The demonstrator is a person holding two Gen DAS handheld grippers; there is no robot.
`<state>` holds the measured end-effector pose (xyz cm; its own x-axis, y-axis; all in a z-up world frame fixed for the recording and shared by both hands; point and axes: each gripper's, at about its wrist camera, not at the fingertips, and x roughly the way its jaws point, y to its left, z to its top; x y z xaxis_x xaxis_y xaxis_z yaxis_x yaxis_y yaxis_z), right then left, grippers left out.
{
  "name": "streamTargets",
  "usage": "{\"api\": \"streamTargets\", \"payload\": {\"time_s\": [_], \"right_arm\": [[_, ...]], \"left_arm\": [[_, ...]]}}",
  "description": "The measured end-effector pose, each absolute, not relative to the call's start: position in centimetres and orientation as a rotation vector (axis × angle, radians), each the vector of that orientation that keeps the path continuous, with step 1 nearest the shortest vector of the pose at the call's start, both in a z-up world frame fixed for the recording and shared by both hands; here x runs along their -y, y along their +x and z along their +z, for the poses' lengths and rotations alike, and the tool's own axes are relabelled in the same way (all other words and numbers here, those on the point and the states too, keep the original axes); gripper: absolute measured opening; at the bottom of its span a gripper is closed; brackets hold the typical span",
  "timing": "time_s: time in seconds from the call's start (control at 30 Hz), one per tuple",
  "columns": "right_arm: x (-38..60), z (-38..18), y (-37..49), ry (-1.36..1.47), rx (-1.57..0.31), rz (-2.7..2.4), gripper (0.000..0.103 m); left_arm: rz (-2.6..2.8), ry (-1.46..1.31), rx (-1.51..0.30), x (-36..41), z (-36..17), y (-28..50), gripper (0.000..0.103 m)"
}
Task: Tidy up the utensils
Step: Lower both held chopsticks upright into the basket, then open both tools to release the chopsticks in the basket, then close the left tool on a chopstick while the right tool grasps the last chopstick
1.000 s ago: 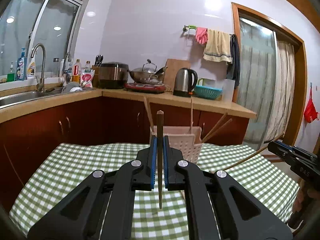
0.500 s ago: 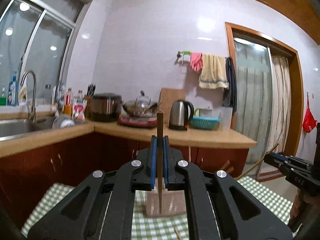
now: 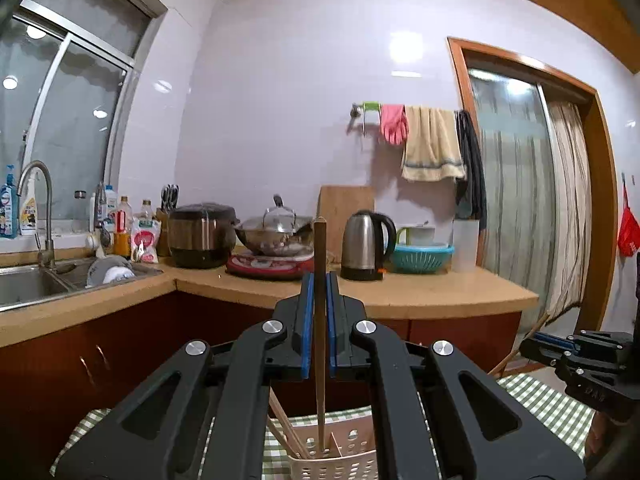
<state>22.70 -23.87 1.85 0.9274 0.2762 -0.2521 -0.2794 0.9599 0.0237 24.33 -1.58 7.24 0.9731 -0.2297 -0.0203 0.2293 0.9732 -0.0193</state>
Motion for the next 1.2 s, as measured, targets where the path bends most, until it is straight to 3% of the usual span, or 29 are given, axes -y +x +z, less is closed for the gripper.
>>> {"api": "streamTargets", "payload": {"time_s": [0.37,0.4,0.47,0.5,0.53,0.6,0.63,0.83,1.2], "right_arm": [[22.6,-2.6,26.3,-0.021,-0.399,0.311,0.006],[22.5,-2.8,26.6,-0.022,-0.408,0.313,0.007],[22.4,-3.2,26.6,-0.019,-0.421,0.313,0.009],[22.3,-3.1,26.7,-0.019,-0.421,0.31,0.017],[22.4,-3.1,26.6,-0.017,-0.418,0.311,0.021],[22.6,-2.9,26.3,-0.011,-0.404,0.307,0.036],[22.6,-2.7,26.1,-0.012,-0.395,0.302,0.037],[23.5,-1.2,24.0,-0.008,-0.345,0.277,0.046],[26.8,-4.0,17.2,0.007,-0.345,0.222,0.049]], "left_arm": [[-0.239,-0.006,-0.199,2.4,1.4,29.0,0.008],[-0.238,-0.006,-0.209,2.4,1.0,29.2,0.011],[-0.23,-0.008,-0.23,2.3,0.2,29.5,0.028],[-0.226,-0.014,-0.231,2.4,0.0,29.5,0.044],[-0.223,-0.024,-0.229,2.3,-0.1,29.5,0.051],[-0.224,-0.028,-0.23,2.2,-0.2,29.3,0.056],[-0.223,-0.026,-0.23,2.2,-0.2,29.1,0.061],[-0.212,-0.016,-0.202,2.1,0.7,27.1,0.076],[-0.193,-0.089,-0.25,1.0,-1.6,20.0,0.081]]}}
